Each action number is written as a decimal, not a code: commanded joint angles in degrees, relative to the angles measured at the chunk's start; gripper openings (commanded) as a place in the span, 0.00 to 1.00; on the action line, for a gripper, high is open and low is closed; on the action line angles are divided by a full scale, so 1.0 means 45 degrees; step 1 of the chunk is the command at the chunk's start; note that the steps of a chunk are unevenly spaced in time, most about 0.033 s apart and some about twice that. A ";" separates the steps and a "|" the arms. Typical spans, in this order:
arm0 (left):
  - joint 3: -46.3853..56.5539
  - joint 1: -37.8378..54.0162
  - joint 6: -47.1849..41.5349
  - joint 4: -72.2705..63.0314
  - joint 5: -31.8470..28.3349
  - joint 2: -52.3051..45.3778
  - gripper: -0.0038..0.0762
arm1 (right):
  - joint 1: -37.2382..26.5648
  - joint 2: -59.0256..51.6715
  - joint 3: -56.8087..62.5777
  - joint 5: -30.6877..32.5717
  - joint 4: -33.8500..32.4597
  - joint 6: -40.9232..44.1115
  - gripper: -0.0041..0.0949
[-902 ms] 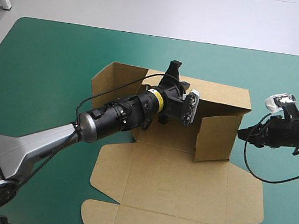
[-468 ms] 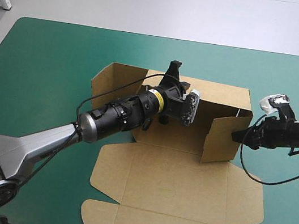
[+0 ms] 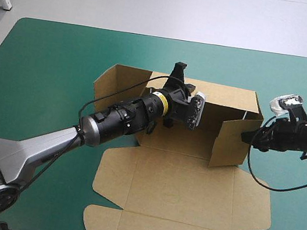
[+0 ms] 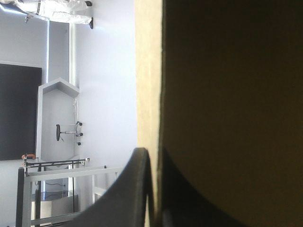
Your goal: Fold the box
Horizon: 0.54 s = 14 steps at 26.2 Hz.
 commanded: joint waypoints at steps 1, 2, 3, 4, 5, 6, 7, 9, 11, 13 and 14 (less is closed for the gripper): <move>-0.0094 -0.0173 -0.0491 -0.0587 -0.0190 -0.0198 0.04 | 0.0283 -0.0472 -0.0308 -0.0266 0.0643 0.0048 0.56; -0.0094 -0.0173 -0.0553 -0.0587 -0.0190 -0.0198 0.04 | 0.0402 -0.0472 -0.0308 -0.0323 0.0559 0.0076 0.56; -0.0094 -0.0173 -0.0599 -0.0587 -0.0190 -0.0198 0.04 | 0.0660 -0.0472 -0.0308 -0.0550 0.0249 0.0237 0.56; -0.0094 -0.0173 -0.0610 -0.0587 -0.0190 -0.0198 0.04 | 0.0745 -0.0472 -0.0308 -0.0677 0.0024 0.0385 0.56; -0.0094 -0.0173 -0.0610 -0.0587 -0.0190 -0.0198 0.04 | 0.0849 -0.0472 -0.0308 -0.0859 -0.0312 0.0599 0.56; -0.0094 -0.0173 -0.0610 -0.0587 -0.0190 -0.0198 0.04 | 0.0878 -0.0472 -0.0308 -0.0986 -0.0516 0.0761 0.56; -0.0094 -0.0196 -0.0610 -0.0587 -0.0190 -0.0198 0.04 | 0.0883 -0.0472 -0.0308 -0.1117 -0.0652 0.0883 0.56; -0.0094 -0.0197 -0.0610 -0.0587 -0.0190 -0.0167 0.04 | 0.0883 -0.0472 -0.0308 -0.1141 -0.0623 0.0945 0.56; -0.0094 -0.0197 -0.0610 -0.0587 -0.0190 -0.0057 0.04 | 0.0934 -0.0472 -0.0308 -0.1194 -0.0574 0.1155 0.56; -0.0094 -0.0197 -0.0610 -0.0587 -0.0190 0.0147 0.04 | 0.0943 -0.0472 -0.0308 -0.1385 -0.0551 0.1256 0.56; -0.0094 -0.0197 -0.0610 -0.0587 -0.0190 0.0176 0.04 | 0.0943 -0.0472 -0.0308 -0.1448 -0.0551 0.1252 0.56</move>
